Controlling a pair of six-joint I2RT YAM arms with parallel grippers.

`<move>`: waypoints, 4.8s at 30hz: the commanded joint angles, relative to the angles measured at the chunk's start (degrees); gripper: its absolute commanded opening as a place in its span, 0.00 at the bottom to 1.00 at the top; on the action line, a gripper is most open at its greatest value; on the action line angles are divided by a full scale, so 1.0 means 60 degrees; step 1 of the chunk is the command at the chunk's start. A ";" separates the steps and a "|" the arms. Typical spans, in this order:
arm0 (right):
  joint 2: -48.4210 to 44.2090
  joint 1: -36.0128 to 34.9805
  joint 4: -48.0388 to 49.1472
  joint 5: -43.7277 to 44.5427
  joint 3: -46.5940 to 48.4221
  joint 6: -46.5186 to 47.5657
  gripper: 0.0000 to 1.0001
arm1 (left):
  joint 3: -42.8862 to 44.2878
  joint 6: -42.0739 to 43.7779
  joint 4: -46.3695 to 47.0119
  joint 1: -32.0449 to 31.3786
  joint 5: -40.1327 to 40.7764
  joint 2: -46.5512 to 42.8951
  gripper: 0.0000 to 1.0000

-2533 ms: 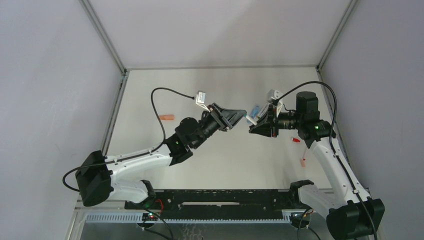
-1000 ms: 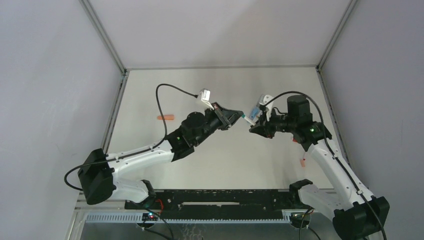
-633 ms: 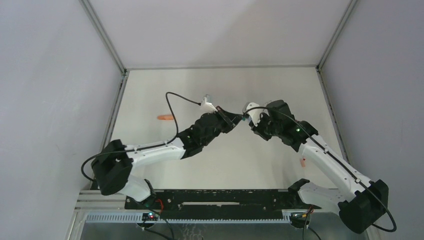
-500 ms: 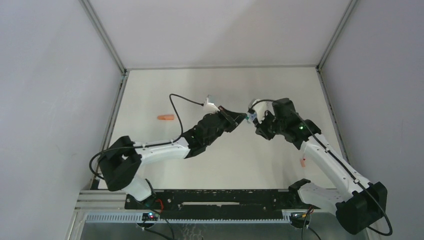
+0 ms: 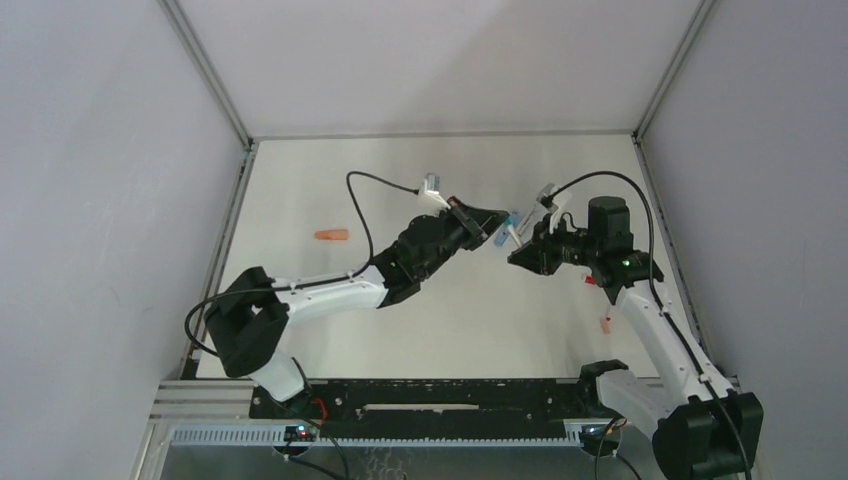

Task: Insert the pens into the pen caps
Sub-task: Press the pen cap onto the pen, then place the pen at the center of the board.

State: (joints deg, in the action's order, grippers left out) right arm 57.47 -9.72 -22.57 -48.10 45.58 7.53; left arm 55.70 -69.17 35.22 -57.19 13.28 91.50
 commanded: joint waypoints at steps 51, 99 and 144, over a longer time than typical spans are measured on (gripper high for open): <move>-0.1615 -0.1966 0.4970 0.6068 -0.0952 0.3505 0.00 | 0.3868 0.0136 -0.6365 -0.3506 -0.4499 0.3067 0.00; 0.0788 -0.0715 0.1793 -0.5935 -0.0115 0.2242 0.00 | -0.5991 0.9335 0.8009 0.0240 -0.5323 -0.3997 0.97; 0.0679 -0.0126 -0.0179 -0.3709 0.0383 0.4438 0.68 | -0.6826 0.1941 0.8122 0.4272 -0.5565 -0.1144 0.00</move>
State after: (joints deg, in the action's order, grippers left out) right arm 63.48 -12.95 -22.98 -73.12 45.84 32.12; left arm 22.57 -47.62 82.24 -37.10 -23.64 86.19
